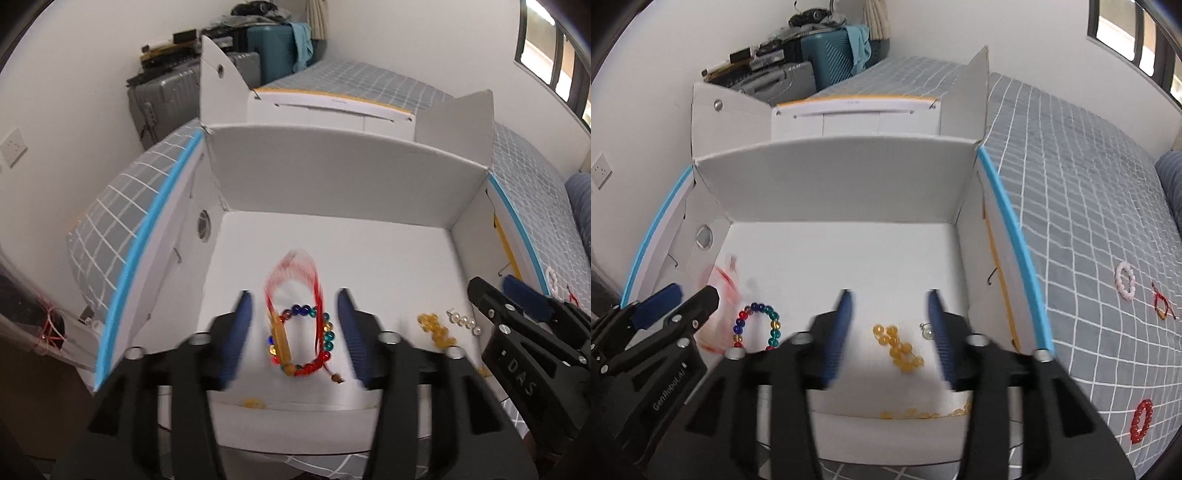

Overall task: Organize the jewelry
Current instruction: 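Open both tools to drop the bracelets in the box, then withdraw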

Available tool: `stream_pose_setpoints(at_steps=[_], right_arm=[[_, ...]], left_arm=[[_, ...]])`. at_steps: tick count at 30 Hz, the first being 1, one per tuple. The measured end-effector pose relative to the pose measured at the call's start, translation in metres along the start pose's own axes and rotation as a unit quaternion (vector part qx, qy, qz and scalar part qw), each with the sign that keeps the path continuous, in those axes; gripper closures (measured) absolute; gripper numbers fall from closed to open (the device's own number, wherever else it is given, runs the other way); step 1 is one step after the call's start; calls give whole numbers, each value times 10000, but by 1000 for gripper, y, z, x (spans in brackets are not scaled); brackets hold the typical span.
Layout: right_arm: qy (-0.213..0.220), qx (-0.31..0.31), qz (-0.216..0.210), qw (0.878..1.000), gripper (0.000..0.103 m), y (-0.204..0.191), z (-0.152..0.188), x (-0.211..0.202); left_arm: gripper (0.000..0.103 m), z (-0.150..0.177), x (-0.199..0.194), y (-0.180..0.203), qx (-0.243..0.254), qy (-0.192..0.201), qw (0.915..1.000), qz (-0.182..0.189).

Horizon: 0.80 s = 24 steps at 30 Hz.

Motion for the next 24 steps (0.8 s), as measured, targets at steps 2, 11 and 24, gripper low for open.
stream_pose_setpoints(at_steps=[2,11,24], right_arm=[[65,28,8,10000,47,2,-2,-5],[432,260,-9,9987,14,19,-14,-32],[582,634,175,9961,8,75,-22,-62]], left_arm=[[40,-1,-5,-2,-36,57,10000,-15],[16,-5,-25,-6,-140,269,9994,-138],[6,-18,-57,40,110,638,9978,110]])
Point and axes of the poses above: each gripper's, at about its wrist camera, not at the fingertips, and x roughly the way its jaws point, y to its right, z to its underside, the point moved 8 cm from there along x, roughly the way its jaws point, and after that the axes turned 13 degrees about x, right-handed, at the moved point
